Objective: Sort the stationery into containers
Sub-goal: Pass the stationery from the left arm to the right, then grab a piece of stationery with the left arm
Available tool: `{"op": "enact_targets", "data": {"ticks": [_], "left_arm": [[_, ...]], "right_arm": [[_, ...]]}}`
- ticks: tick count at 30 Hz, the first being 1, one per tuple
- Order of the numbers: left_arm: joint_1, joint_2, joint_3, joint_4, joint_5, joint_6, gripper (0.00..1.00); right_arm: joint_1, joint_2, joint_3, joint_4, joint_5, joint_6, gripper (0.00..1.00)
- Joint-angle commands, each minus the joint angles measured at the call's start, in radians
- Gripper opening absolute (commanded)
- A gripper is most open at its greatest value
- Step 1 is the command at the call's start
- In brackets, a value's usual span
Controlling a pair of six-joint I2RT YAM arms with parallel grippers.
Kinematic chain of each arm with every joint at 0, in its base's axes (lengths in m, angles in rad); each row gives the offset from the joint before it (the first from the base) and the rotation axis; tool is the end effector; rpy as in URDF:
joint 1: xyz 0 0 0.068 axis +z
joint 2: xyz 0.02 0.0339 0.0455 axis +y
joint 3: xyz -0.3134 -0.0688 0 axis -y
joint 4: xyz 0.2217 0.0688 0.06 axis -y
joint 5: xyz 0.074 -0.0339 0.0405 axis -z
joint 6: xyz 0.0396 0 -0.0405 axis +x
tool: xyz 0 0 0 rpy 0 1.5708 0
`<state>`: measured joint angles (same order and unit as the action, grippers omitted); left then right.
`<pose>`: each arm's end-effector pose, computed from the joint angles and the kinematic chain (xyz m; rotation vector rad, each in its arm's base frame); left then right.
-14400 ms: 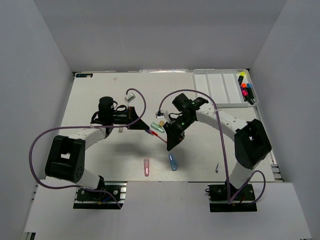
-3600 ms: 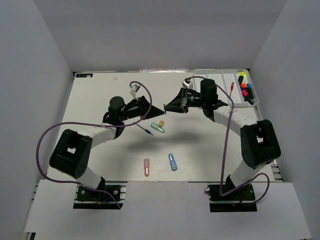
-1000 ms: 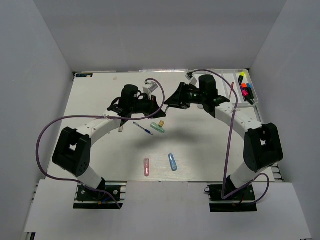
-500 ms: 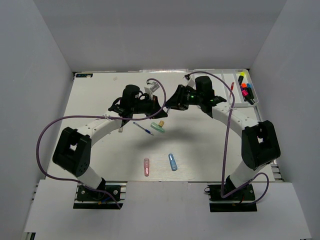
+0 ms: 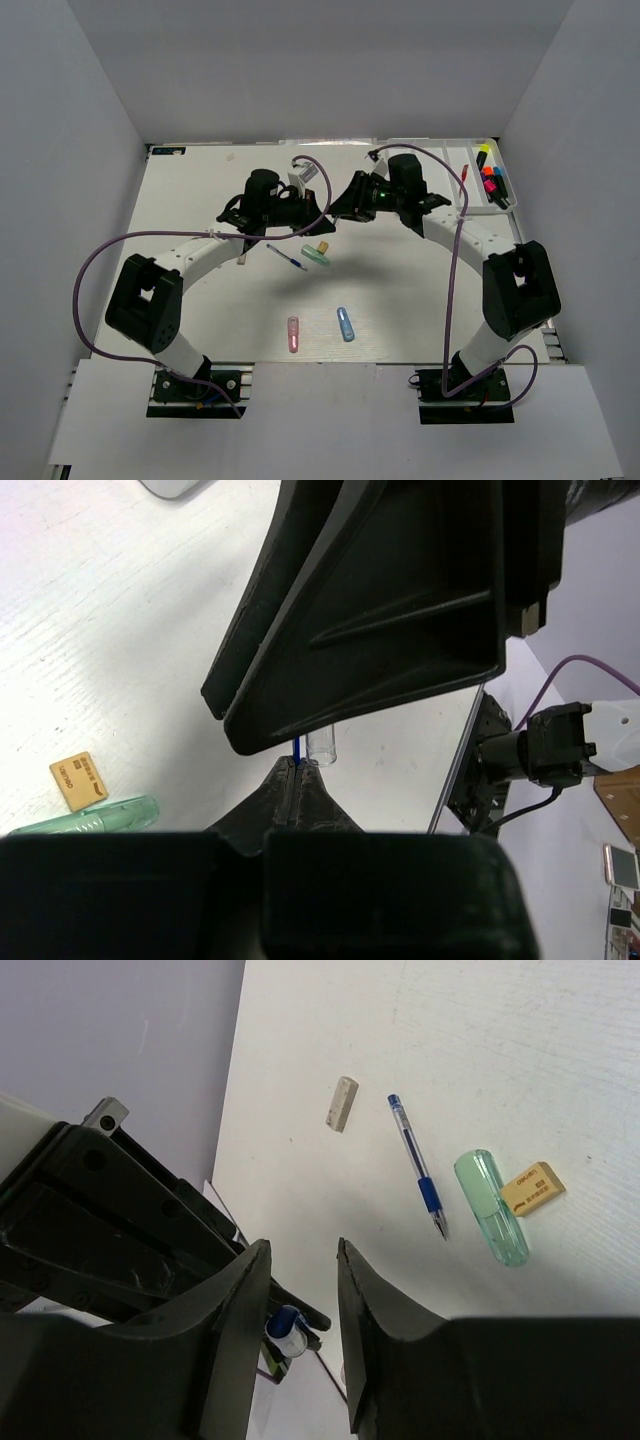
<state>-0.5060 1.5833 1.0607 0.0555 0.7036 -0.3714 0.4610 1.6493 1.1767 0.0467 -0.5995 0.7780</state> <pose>0.2841 -0.1867 0.3213 0.6148 2.0635 -1.2471 0.3183 0.1830 0.3344 -0.0837 2.1971 1.3494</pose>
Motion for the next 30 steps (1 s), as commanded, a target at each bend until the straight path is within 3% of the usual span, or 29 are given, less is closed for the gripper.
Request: {"op": "enact_targets", "data": {"ticks": [1, 4, 6, 13, 14, 15, 16, 19, 22, 24, 27, 30], "left_arm": [[-0.005, 0.004, 0.024, 0.021, -0.013, -0.021, 0.00], [-0.005, 0.004, 0.018, 0.029, -0.009, -0.031, 0.00], [-0.005, 0.004, 0.016, 0.029, -0.009, -0.032, 0.00], [-0.005, -0.002, 0.012, 0.037, -0.012, -0.037, 0.00], [-0.005, -0.003, 0.009, 0.037, -0.013, -0.040, 0.00], [-0.005, -0.006, 0.007, 0.035, -0.016, -0.041, 0.06], [-0.005, -0.008, 0.007, 0.032, -0.016, -0.040, 0.27], [0.007, -0.023, 0.010, 0.001, -0.016, -0.024, 0.69], [0.030, -0.051, 0.024, -0.049, 0.023, 0.044, 0.78], [0.052, -0.069, 0.054, -0.166, 0.054, 0.175, 0.79], [0.075, -0.078, 0.129, -0.333, 0.121, 0.366, 0.76], [0.101, -0.040, 0.238, -0.567, 0.177, 0.670, 0.69]], "right_arm": [[0.007, -0.032, -0.026, 0.033, 0.020, 0.007, 0.40], [0.008, -0.034, -0.032, 0.038, 0.020, 0.012, 0.39], [0.010, -0.034, -0.034, 0.039, 0.021, 0.007, 0.33], [0.008, -0.029, -0.035, 0.044, 0.020, 0.013, 0.00], [0.008, -0.031, -0.038, 0.047, 0.020, 0.017, 0.00], [0.007, -0.031, -0.040, 0.056, 0.017, 0.023, 0.00], [0.007, -0.034, -0.042, 0.059, 0.018, 0.026, 0.00], [-0.005, -0.039, -0.046, 0.059, 0.017, 0.032, 0.00], [-0.041, -0.054, -0.042, 0.027, 0.010, 0.007, 0.00], [-0.076, -0.065, -0.040, 0.004, 0.006, -0.031, 0.00], [-0.146, -0.085, -0.032, -0.045, 0.012, -0.115, 0.00], [-0.222, -0.115, -0.022, -0.125, 0.039, -0.230, 0.00]]}}
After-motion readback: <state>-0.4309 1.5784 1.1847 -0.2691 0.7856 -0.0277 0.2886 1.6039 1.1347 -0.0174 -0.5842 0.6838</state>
